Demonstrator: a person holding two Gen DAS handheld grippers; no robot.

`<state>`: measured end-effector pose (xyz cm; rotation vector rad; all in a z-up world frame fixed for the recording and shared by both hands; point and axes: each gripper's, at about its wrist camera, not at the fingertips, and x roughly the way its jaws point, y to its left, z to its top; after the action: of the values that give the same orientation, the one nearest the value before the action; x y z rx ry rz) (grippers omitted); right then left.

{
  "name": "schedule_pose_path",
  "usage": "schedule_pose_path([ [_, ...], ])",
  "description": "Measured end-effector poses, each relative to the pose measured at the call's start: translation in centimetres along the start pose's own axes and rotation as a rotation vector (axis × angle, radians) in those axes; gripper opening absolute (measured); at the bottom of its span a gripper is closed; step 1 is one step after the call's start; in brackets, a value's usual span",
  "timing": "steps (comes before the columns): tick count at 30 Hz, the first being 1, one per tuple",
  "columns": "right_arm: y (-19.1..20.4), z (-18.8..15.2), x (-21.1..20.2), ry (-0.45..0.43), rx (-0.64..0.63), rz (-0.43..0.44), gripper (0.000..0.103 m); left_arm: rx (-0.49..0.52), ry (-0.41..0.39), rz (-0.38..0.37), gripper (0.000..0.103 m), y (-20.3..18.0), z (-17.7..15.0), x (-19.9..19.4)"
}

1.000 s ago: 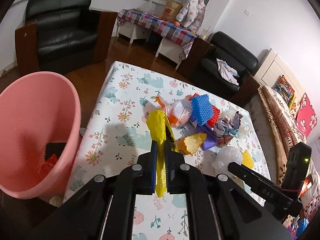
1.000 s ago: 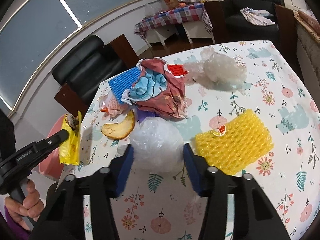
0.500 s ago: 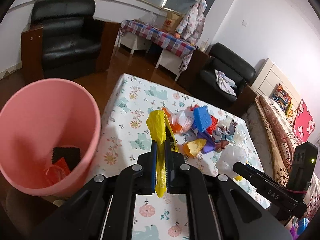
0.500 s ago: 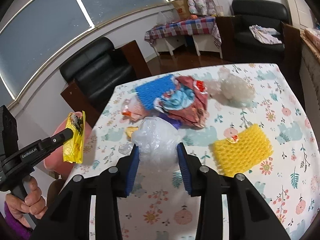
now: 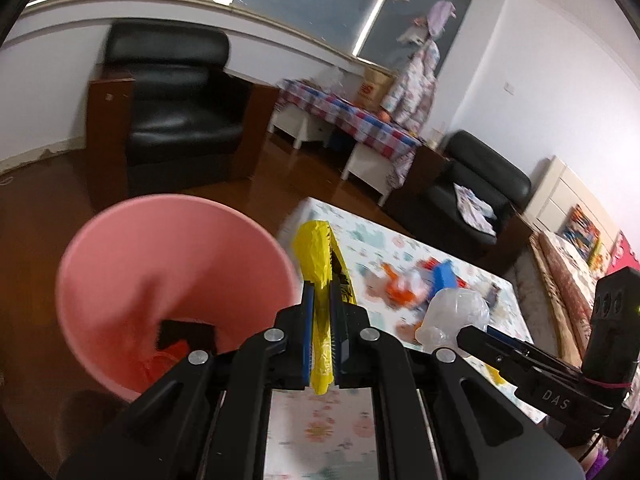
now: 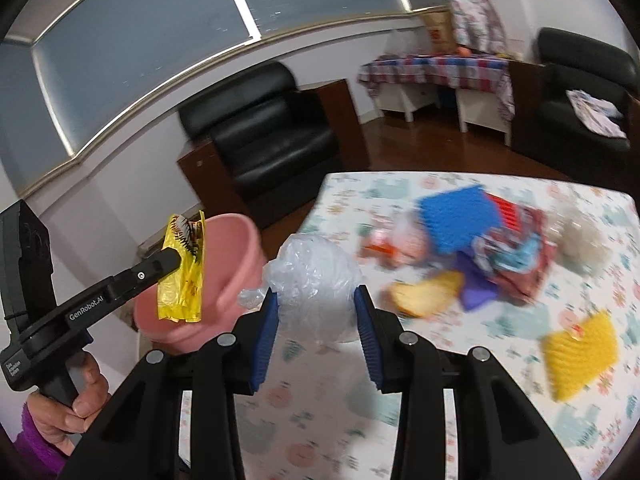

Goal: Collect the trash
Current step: 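Carry both bags over the pink bucket and open both tools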

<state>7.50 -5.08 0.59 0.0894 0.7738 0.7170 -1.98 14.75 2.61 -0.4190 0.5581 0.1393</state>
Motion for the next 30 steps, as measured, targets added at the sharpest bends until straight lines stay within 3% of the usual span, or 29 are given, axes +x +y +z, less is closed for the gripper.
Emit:
schedule_pose_path([
  [6,4.4,1.4,3.0,0.018,-0.065,0.075,0.038,-0.032,-0.057,0.082,0.007,3.6,0.6,-2.0],
  [16,9.6,1.9,8.2,0.082,-0.134,0.149,0.038,-0.078,-0.059,0.169,0.007,7.6,0.6,-2.5],
  [23,10.5,1.3,10.5,0.127,-0.144,0.160,0.038,-0.075,-0.064,0.183,0.007,8.5,0.5,-2.3],
  [30,11.2,0.9,12.0,0.159,-0.169,0.168,0.041,-0.072,-0.040,0.180,0.017,8.9,0.3,-1.8],
])
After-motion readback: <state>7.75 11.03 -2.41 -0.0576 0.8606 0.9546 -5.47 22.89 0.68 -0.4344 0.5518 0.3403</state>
